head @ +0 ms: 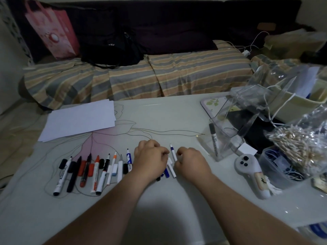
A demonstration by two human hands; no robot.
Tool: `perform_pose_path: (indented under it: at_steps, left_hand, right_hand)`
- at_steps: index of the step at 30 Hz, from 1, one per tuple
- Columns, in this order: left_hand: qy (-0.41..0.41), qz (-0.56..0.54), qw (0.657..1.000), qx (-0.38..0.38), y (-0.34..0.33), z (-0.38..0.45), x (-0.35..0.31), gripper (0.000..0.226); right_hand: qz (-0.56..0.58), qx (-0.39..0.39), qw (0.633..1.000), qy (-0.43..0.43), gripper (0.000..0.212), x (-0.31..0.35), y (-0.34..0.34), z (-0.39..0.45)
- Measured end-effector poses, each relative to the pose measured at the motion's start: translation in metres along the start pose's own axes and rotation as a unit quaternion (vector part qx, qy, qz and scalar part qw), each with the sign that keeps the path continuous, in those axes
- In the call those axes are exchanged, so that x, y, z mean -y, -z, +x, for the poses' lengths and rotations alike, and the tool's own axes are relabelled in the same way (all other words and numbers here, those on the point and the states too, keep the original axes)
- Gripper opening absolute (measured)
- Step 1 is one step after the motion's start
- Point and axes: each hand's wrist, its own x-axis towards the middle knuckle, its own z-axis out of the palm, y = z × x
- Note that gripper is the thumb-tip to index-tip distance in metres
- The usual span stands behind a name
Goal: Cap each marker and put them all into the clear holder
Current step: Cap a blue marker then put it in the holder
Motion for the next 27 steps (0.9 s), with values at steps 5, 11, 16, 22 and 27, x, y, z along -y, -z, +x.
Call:
perform_pose_path:
  at_steps: [5,11,16,22,27]
  left_hand:
    - [-0.007,0.023,0.999,0.033,-0.004,-0.002,-0.003,0.036]
    - [0.005,0.046,0.999,0.023,-0.009,-0.003,-0.014,0.036]
    - [-0.036,0.044,0.998,0.02,-0.008,-0.003,-0.024,0.019]
    - [-0.039,-0.112,0.993,-0.007,0.007,-0.005,-0.025,0.015]
    - [0.064,-0.342,0.936,-0.049,0.047,-0.013,-0.022,0.009]
  right_hand:
    - [-0.055,-0.019,0.998,-0.002,0.019,-0.015,0.004,-0.002]
    - [-0.099,0.022,0.994,-0.031,0.02,-0.029,0.018,-0.011]
    - [-0.054,0.054,0.996,-0.049,0.017,-0.035,0.037,-0.008]
    - [0.021,0.042,0.999,-0.015,0.027,-0.028,0.066,-0.012]
    - [0.071,-0.034,0.992,0.101,0.032,-0.012,0.084,-0.02]
